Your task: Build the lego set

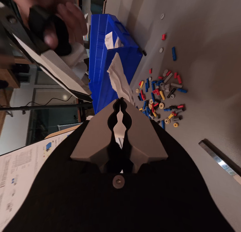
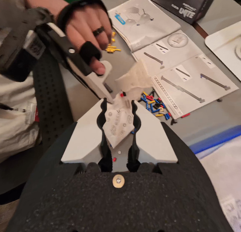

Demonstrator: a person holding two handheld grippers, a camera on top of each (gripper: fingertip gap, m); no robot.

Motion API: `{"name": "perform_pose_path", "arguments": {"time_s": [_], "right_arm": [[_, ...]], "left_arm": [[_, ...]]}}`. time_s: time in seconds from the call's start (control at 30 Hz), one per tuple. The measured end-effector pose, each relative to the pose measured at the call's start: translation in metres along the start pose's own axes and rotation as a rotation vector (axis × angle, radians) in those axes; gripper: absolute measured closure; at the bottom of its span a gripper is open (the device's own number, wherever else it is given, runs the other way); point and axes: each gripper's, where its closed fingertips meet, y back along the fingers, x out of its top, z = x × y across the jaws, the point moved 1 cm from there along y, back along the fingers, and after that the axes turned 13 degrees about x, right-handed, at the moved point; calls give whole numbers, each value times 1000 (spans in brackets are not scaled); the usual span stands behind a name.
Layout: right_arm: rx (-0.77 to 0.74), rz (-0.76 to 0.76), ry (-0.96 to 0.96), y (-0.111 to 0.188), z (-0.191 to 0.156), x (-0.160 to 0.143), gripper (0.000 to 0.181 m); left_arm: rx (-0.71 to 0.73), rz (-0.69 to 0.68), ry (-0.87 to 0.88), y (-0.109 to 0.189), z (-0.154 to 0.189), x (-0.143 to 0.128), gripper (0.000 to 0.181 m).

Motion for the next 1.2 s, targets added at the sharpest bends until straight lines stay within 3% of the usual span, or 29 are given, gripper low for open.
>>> {"name": "perform_pose_path", "arguments": {"time_s": [0.2, 0.33, 0.47, 0.63, 0.73, 0.93, 1.1, 1.13, 1.2], "right_arm": [[-123, -183, -90, -22, 17, -23, 133], [-174, -291, -126, -33, 17, -45, 137], [-202, -377, -167, -37, 18, -66, 147], [-245, -365, -206, -41, 24, -77, 181], [-313, -354, -202, -37, 29, -77, 181], [-456, -324, -186, -18, 35, -71, 181], [-524, -361, -133, -13, 38, -67, 181], [-550, -371, -96, -11, 39, -64, 181], [-610, -392, -27, -4, 41, -58, 181]], "left_arm": [[28, -48, -91, -1, 4, 0, 181], [24, -77, -152, -5, 16, 0, 181], [42, -78, -219, -6, 24, 6, 181], [56, -83, -267, -7, 25, 12, 181], [44, -90, -285, -6, 33, 9, 181], [-21, -120, -261, -6, 57, 2, 181], [-17, -155, -170, -14, 50, 2, 181], [-13, -172, -110, -16, 46, 1, 176], [-17, -194, 45, -16, 39, 0, 150]]}}
